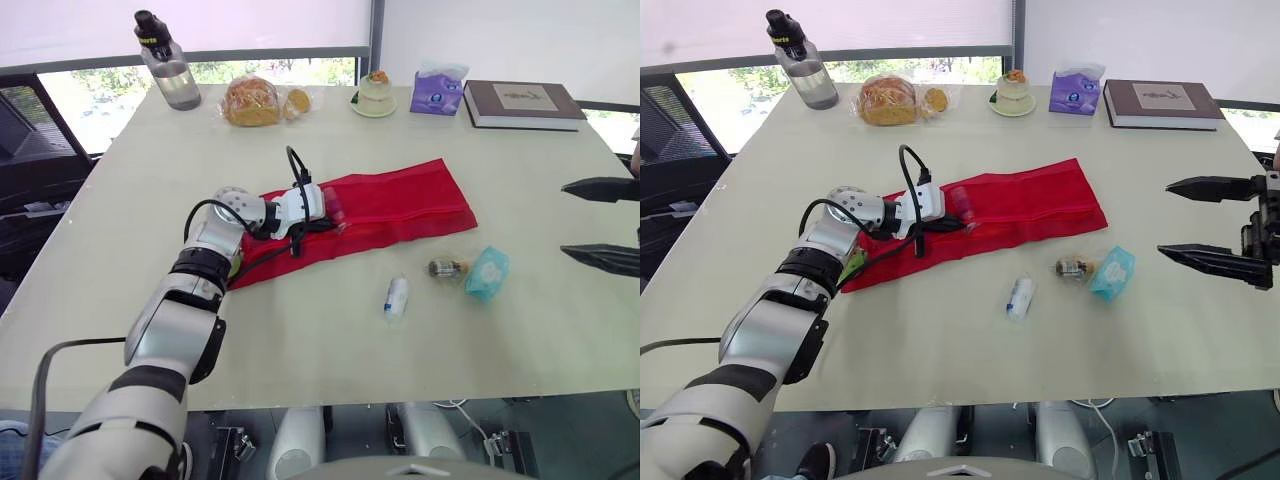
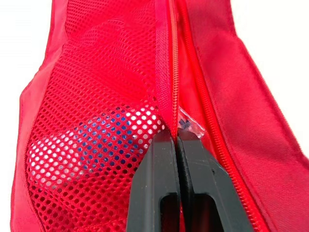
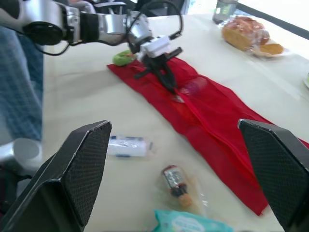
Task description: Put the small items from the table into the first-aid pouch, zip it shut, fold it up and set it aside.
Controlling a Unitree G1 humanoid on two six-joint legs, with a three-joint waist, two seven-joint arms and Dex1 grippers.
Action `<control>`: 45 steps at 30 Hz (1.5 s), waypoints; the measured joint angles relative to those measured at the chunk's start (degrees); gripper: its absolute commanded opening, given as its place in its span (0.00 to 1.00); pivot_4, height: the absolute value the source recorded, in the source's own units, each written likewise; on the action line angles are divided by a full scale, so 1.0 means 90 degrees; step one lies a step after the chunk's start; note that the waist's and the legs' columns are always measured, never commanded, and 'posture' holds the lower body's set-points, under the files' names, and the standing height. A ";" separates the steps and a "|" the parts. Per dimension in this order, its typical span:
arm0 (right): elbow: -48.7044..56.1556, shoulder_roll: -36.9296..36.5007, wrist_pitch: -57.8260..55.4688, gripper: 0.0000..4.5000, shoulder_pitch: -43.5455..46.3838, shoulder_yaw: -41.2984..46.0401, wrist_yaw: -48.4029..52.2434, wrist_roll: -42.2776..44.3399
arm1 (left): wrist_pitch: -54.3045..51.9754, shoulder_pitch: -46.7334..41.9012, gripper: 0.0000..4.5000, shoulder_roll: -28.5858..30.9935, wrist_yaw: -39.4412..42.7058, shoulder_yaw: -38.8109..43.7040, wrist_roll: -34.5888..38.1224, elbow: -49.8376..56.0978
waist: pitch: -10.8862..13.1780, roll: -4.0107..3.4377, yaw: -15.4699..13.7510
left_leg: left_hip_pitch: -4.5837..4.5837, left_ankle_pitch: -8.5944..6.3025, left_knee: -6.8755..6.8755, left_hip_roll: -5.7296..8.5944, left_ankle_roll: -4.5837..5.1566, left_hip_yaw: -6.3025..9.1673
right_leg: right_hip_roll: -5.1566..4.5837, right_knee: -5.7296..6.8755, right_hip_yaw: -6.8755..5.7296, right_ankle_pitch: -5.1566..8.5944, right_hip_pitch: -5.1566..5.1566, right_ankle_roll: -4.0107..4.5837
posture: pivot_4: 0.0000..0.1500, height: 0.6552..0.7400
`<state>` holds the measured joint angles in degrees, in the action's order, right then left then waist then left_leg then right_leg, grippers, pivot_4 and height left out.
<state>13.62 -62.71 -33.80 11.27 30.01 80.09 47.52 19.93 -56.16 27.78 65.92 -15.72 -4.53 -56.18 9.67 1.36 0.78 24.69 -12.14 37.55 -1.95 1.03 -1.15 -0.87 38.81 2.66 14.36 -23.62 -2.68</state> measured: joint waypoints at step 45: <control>-0.3738 0.3042 0.4891 0.01 0.3589 -0.6279 0.0780 -0.5219 | -0.0050 0.0070 0.00 -0.0389 -0.0279 0.0068 -0.0119 0.0160 | 0.0010 -0.0002 -0.0015 | 0.0009 0.0000 0.0030 -0.0005 0.0000 0.0002 | 0.0003 0.0010 -0.0009 -0.0002 -0.0001 0.0002 | 1.00 1.00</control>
<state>-20.03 -35.33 10.22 43.57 -26.50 87.11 0.54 19.48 -55.53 24.28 63.41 -15.10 -5.60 -54.75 9.76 1.34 0.64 24.77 -12.14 37.82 -1.99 1.03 -1.14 -0.84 38.90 2.59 14.35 -23.63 -2.65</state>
